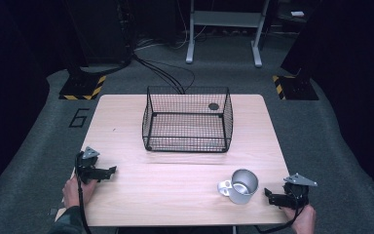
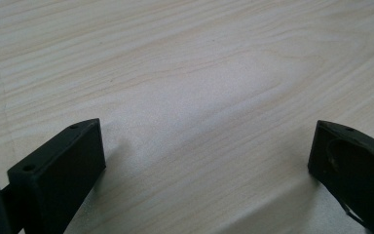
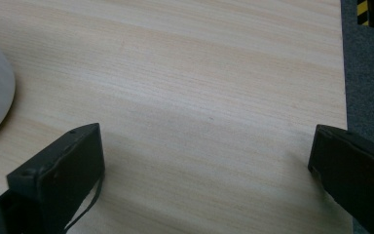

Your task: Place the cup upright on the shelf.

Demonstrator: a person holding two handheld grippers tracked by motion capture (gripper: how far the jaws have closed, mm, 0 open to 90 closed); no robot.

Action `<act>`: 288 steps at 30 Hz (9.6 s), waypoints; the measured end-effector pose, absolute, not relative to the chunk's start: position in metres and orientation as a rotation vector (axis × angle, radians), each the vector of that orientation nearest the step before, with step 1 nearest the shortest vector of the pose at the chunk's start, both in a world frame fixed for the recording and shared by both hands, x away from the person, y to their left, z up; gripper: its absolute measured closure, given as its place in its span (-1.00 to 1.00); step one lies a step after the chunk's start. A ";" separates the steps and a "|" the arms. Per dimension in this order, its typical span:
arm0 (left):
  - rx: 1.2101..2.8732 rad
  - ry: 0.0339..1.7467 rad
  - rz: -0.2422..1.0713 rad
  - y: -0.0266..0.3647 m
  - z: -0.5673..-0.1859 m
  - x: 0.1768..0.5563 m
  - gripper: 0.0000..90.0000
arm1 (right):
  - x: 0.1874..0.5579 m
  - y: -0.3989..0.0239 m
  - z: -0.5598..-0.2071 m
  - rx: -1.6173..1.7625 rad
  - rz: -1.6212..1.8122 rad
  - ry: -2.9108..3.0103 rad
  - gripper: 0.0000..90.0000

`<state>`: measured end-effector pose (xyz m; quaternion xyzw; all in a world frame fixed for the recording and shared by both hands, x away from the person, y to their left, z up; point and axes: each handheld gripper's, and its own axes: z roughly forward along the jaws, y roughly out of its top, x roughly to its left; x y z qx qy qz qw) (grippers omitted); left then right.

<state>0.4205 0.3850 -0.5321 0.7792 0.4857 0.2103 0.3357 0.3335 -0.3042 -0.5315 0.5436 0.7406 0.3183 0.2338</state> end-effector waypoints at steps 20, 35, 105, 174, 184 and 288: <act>2.035 1.268 0.550 0.385 -0.532 0.420 -1.00 | 0.338 -0.301 -0.506 1.572 0.888 2.008 -1.00; 2.034 1.269 0.547 0.385 -0.532 0.420 -1.00 | 0.334 -0.295 -0.457 1.539 1.018 1.998 -1.00; 2.042 1.266 0.547 0.386 -0.532 0.420 -1.00 | 0.333 -0.186 -0.443 1.248 0.908 2.393 -0.87; 2.033 1.266 0.555 0.385 -0.532 0.420 -1.00 | 0.397 -0.118 -0.379 1.019 0.986 2.444 -0.87; 2.036 1.268 0.553 0.385 -0.532 0.420 -1.00 | 0.405 -0.110 -0.369 0.978 0.999 2.458 -0.87; 2.030 1.274 0.549 0.385 -0.532 0.420 -1.00 | 0.524 -0.052 -0.320 0.994 0.958 2.461 -0.87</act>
